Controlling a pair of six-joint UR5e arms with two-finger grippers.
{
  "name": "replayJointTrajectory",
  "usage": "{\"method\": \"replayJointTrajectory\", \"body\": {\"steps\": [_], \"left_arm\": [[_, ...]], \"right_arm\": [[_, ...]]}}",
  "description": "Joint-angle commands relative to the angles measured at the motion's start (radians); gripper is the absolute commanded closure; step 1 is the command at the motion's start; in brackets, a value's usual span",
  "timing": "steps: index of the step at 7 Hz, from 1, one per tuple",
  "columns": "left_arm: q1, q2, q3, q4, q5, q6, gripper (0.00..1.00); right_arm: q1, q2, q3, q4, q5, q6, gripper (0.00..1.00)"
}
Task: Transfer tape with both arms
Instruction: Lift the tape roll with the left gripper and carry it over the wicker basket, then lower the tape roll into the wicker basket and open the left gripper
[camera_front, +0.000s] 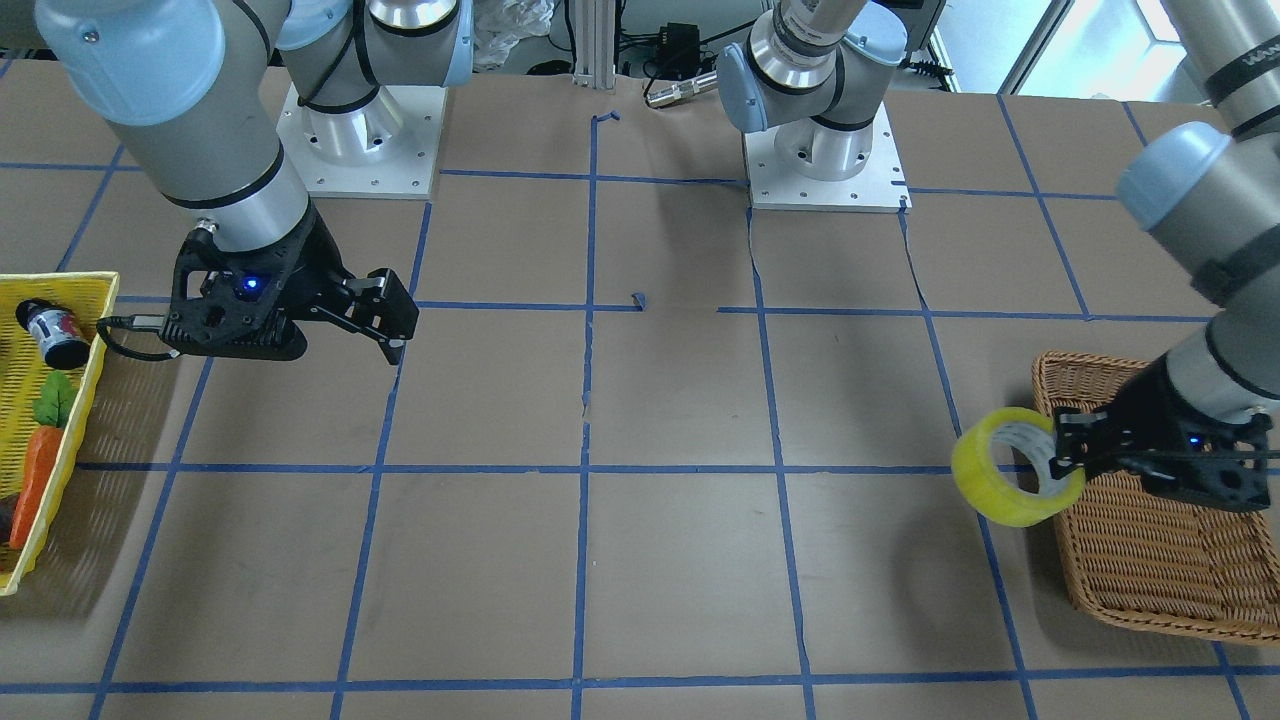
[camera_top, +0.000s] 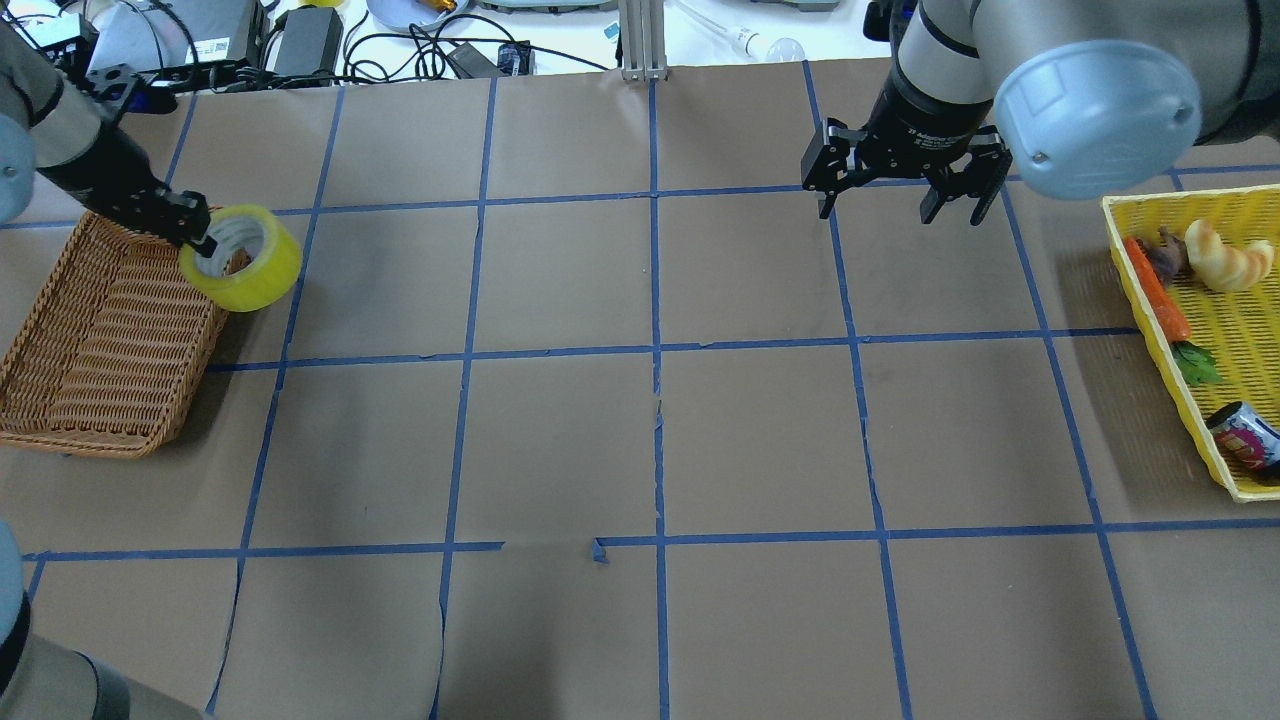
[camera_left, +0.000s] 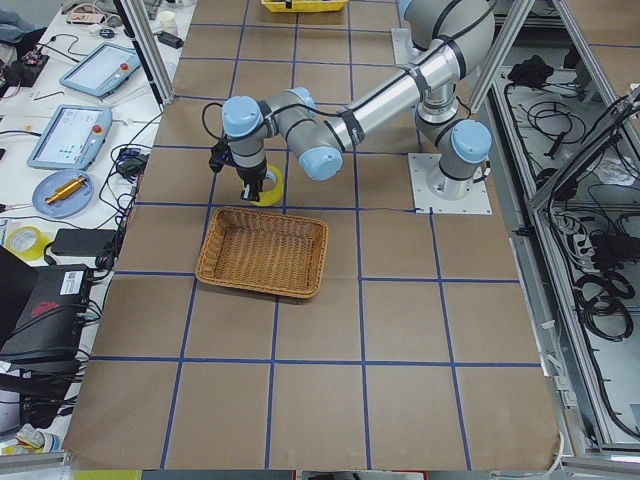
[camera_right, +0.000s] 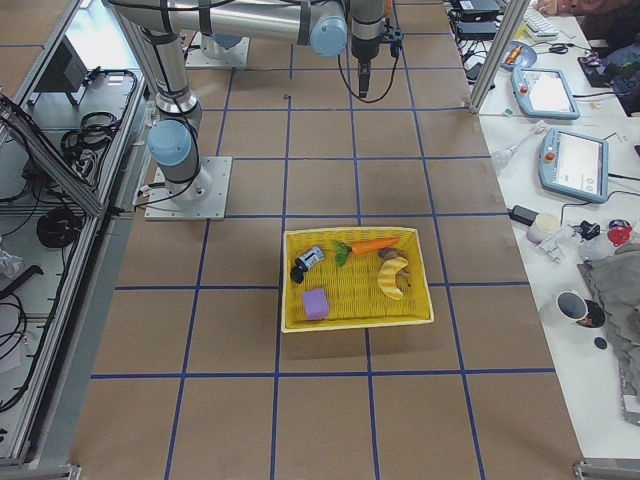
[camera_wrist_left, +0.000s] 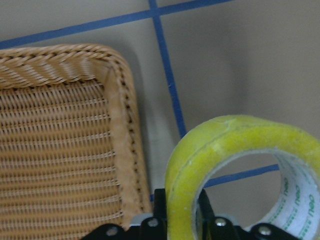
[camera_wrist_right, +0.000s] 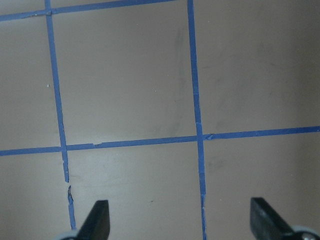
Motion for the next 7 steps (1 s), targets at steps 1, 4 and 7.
{"method": "replayJointTrajectory", "body": {"steps": [1,4,7], "left_arm": [[0.084,-0.081,0.058,0.032,0.000,0.160,0.99],[0.085,-0.169,0.049,0.137,0.003,0.178,0.75],[0.087,-0.179,0.055,0.135,0.010,0.177,0.04]], "right_arm": [[-0.008,0.002,0.000,-0.049,-0.001,-0.002,0.00],[-0.003,0.002,0.002,-0.089,0.004,0.013,0.00],[-0.002,0.000,0.011,-0.137,0.001,0.000,0.00]]}}
